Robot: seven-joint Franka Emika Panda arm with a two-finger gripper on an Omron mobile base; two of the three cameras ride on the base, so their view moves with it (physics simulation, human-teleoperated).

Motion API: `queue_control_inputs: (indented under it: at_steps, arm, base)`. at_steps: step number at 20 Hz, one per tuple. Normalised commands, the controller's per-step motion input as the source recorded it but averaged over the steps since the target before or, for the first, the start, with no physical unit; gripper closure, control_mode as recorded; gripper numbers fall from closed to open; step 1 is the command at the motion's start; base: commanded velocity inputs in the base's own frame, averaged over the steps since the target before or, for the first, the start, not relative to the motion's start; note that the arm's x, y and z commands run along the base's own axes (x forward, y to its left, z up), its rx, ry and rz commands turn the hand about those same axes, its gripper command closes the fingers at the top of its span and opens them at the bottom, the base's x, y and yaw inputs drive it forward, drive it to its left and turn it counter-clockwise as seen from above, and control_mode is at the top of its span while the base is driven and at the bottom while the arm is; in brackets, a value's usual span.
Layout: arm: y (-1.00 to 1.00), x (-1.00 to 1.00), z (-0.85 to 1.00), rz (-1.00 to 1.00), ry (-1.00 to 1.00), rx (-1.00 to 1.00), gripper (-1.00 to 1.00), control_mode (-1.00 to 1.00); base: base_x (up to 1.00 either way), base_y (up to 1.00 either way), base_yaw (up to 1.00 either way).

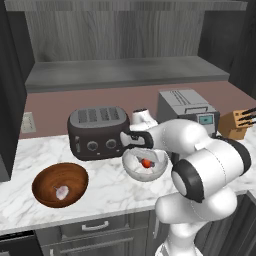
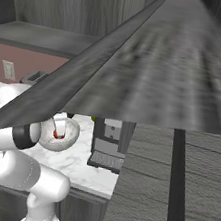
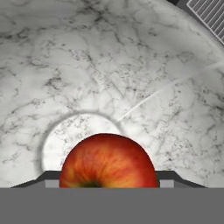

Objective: Pick both bowls and place them on the counter. Then place the garlic in one bowl and place the apple in the other bowl.

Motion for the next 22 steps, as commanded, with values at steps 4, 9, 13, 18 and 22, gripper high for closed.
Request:
queue_control_inputs:
  at_steps: [4, 9, 13, 18, 22]
  arm:
    - [0.0, 0.0, 0.0, 0.0, -0.01, 0.0, -1.0, -1.0]
    - [0.0, -0.05, 0.18, -0.01, -0.08, 0.0, -1.0, -1.0]
    - [-0.03, -0.26, 0.49, -0.01, -0.05, 0.0, -1.0, -1.0]
    - [-0.01, -0.52, 0.49, -0.01, -0.01, 0.0, -1.0, -1.0]
    - [0.0, -0.5, 0.53, 0.0, 0.0, 0.0, -1.0, -1.0]
  base:
    - [0.0, 0.0, 0.0]
    - [0.0, 0.0, 0.0]
    - [0.0, 0.0, 0.0]
    - [0.0, 0.0, 0.0]
    - [0.0, 0.0, 0.0]
